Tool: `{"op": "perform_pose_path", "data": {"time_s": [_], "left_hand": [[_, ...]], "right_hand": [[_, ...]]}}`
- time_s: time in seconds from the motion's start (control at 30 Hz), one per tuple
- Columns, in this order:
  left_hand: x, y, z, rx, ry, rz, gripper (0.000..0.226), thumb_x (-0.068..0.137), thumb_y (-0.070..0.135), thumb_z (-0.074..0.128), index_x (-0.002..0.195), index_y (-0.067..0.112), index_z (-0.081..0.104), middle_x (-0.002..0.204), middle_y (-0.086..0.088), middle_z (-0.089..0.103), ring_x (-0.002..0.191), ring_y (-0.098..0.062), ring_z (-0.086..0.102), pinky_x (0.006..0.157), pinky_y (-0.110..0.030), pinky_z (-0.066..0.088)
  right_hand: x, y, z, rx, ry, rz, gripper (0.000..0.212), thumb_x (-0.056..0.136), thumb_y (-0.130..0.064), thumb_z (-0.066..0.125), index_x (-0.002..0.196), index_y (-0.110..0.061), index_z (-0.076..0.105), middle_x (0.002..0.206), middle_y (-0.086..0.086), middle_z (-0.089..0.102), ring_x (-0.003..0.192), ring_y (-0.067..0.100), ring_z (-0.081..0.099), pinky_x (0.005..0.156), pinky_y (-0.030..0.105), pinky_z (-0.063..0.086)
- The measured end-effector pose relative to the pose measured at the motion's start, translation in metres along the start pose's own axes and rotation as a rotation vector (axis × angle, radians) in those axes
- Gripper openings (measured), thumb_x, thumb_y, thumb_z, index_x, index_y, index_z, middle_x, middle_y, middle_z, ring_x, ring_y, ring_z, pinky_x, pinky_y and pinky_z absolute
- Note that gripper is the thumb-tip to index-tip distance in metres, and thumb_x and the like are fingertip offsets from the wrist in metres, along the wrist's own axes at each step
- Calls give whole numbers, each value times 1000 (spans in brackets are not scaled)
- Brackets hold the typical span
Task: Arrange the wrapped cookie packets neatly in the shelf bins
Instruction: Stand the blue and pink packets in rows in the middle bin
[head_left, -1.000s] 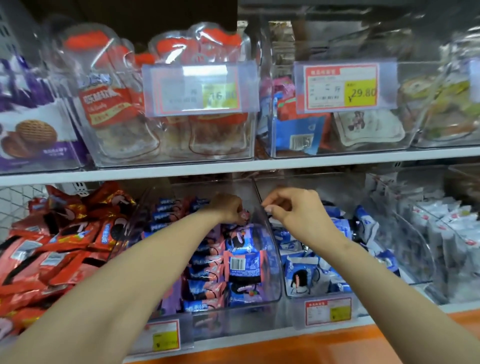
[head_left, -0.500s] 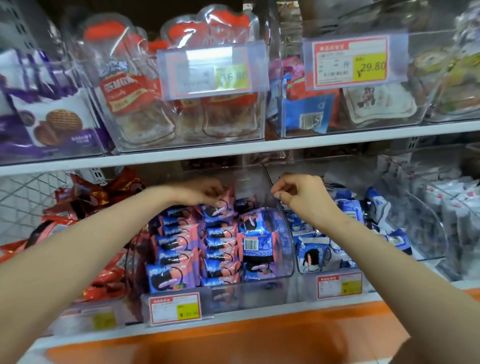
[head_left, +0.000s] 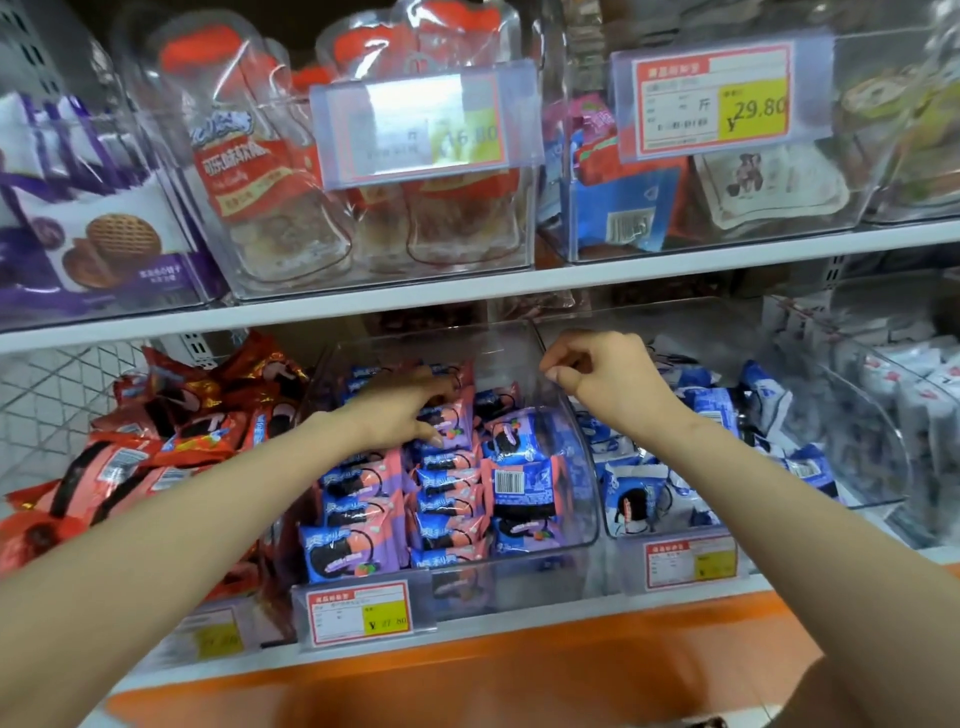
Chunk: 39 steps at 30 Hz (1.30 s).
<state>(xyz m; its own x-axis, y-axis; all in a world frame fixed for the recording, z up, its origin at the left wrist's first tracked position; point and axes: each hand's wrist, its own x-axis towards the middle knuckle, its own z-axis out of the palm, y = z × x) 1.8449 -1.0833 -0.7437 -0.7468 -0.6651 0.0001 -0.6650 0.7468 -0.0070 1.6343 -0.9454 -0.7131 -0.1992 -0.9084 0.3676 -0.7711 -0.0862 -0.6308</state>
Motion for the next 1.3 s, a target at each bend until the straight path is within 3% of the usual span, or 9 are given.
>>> {"op": "perform_pose_path", "data": {"time_s": [0.17, 0.5, 0.67, 0.83, 0.9, 1.0, 1.13, 1.23, 1.3], "left_hand": [[7, 8, -2, 107, 126, -72, 51, 78, 36, 71, 118, 14, 47, 125, -6, 46, 113, -26, 47, 81, -29, 35], [10, 20, -1, 196, 21, -33, 55, 76, 48, 69, 118, 16, 52, 124, -4, 49, 115, -25, 45, 91, -31, 33], [25, 44, -6, 106, 129, 57, 49, 84, 49, 60, 120, 17, 53, 130, -5, 49, 122, -24, 41, 98, -32, 31], [63, 69, 13, 44, -267, -56, 77, 81, 46, 66, 140, 9, 33, 146, -16, 35, 136, -30, 30, 111, -37, 24], [73, 69, 16, -30, -360, -73, 82, 77, 42, 72, 140, 7, 33, 145, -14, 38, 131, -29, 39, 107, -35, 34], [77, 72, 12, -46, -324, -54, 66, 77, 37, 74, 128, 5, 46, 130, -12, 53, 113, -27, 52, 94, -32, 44], [71, 72, 7, -106, -269, -1, 34, 83, 25, 69, 108, 7, 54, 109, -13, 59, 89, -21, 50, 76, -29, 40], [60, 69, 4, -212, -212, 76, 37, 81, 21, 72, 111, 9, 52, 104, -9, 54, 88, -20, 47, 69, -27, 34], [50, 66, -1, -312, -146, 116, 42, 83, 22, 70, 117, 7, 50, 108, -5, 53, 95, -22, 50, 75, -28, 39]], "right_hand": [[1, -3, 1, -13, -7, -3, 12, 87, -12, 61, 88, -19, 71, 84, -2, 68, 85, 18, 63, 85, 36, 52], [-2, 5, -4, 9, 1, 27, 11, 87, -11, 62, 89, -16, 71, 87, 2, 71, 84, 18, 63, 85, 38, 53], [-5, 10, -9, 27, 11, 34, 13, 86, -10, 63, 83, -22, 68, 84, 0, 70, 81, 17, 63, 82, 36, 53], [-8, 13, -9, 0, 1, 22, 17, 85, -10, 65, 78, -26, 65, 79, -5, 67, 77, 13, 62, 79, 33, 53], [-8, 14, -11, 4, 3, 23, 17, 85, -9, 65, 79, -25, 65, 76, -6, 66, 74, 12, 61, 78, 32, 52], [-8, 14, -14, 7, 5, 16, 19, 85, -9, 65, 77, -26, 64, 69, -12, 62, 70, 11, 60, 76, 32, 53], [-8, 15, -16, 24, 3, 22, 21, 84, -8, 65, 75, -27, 63, 69, -12, 62, 73, 15, 62, 78, 36, 54], [-8, 13, -15, 21, -1, 25, 21, 85, -9, 64, 75, -27, 63, 71, -9, 63, 74, 14, 62, 78, 36, 54], [-9, 11, -16, 33, -4, 26, 20, 86, -8, 63, 76, -26, 63, 70, -11, 62, 74, 15, 62, 77, 36, 54]]}}
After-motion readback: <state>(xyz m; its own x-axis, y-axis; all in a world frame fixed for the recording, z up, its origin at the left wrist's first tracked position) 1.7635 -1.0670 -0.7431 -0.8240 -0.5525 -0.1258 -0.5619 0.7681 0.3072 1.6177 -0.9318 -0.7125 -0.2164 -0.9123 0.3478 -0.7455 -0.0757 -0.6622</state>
